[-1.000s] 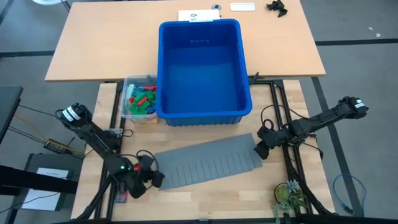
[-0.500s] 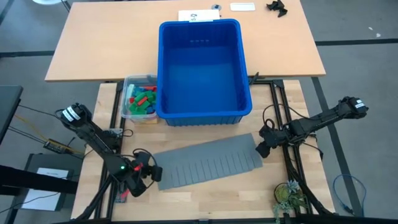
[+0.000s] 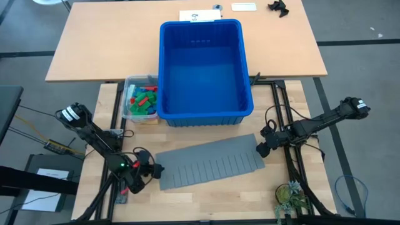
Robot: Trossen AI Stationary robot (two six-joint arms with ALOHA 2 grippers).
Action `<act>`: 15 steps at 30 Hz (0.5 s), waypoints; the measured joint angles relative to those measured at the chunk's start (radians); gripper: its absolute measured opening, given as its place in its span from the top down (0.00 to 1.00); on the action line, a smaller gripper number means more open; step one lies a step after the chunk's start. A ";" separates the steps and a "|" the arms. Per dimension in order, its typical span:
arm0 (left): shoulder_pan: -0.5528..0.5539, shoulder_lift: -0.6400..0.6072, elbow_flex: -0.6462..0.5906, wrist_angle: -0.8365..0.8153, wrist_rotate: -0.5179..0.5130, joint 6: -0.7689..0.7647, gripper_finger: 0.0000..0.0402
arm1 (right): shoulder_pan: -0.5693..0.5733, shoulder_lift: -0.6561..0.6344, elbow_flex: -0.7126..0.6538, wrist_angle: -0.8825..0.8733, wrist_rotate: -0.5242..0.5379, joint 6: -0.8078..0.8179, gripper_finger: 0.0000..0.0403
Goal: Sort blocks
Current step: Assemble the blue bin using bin divider
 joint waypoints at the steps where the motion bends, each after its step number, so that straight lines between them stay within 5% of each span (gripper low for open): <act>1: 0.000 0.000 -0.008 0.013 -0.008 0.000 0.45 | 0.001 0.006 -0.004 0.013 0.000 0.000 0.43; 15: 0.011 0.036 -0.050 0.137 -0.052 0.041 0.45 | 0.011 0.039 -0.059 0.173 0.006 0.009 0.47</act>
